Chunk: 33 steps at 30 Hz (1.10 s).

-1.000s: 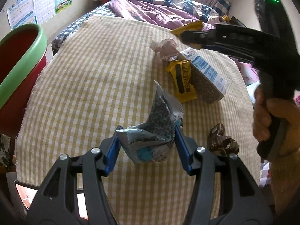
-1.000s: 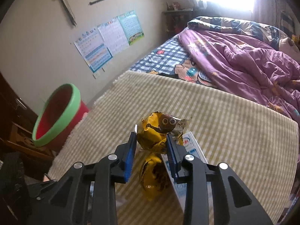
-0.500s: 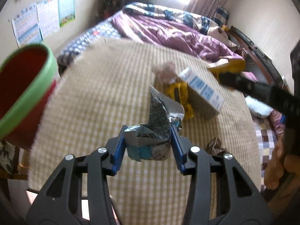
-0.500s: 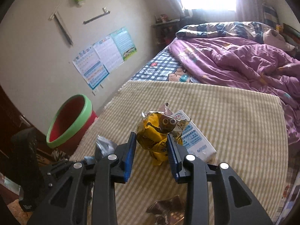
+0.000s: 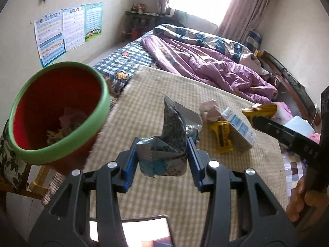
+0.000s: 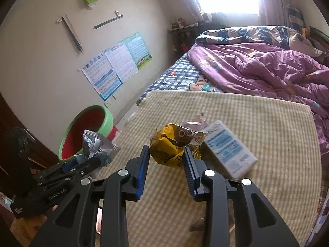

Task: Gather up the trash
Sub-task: 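Carry the foil wrapper and yellow wrapper over the bucket with both tools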

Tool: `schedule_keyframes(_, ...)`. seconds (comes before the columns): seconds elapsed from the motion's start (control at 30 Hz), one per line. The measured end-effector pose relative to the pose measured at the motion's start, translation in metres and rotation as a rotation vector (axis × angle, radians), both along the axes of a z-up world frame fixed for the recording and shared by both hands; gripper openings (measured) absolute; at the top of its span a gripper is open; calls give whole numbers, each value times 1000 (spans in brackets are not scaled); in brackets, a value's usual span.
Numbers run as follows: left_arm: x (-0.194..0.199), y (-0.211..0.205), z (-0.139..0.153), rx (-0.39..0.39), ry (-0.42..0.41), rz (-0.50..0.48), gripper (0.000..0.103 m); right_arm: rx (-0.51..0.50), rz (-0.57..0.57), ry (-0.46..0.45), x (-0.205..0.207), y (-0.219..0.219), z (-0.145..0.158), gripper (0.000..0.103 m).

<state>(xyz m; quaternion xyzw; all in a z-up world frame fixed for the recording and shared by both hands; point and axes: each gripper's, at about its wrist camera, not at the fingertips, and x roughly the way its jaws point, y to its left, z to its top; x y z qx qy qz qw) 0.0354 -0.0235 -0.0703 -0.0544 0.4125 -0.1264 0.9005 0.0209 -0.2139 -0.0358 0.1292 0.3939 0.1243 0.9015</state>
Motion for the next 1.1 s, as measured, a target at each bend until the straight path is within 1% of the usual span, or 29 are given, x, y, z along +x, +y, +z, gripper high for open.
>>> schedule_keyframes(0.2, 6, 30, 7, -6, -16, 14, 43, -28, 8, -8, 5, 35, 5, 34)
schedule_keyframes(0.37, 11, 51, 9, -7, -26, 13, 43, -31, 7, -2, 13, 58, 5, 34)
schedule_keyframes(0.5, 21, 74, 12, -12, -29, 18, 43, -34, 13, 0, 19, 82, 5, 34)
schedule_keyframes(0.7, 31, 101, 15, -3, -39, 24, 43, -33, 24, 0, 29, 114, 6, 34)
schedule_keyframes(1.0, 45, 136, 15, 3, -46, 21, 43, -45, 28, 0, 41, 153, 5, 34)
schedule_keyframes(1.1, 48, 147, 14, 7, -45, 24, 43, -45, 24, 3, 44, 161, 3, 34)
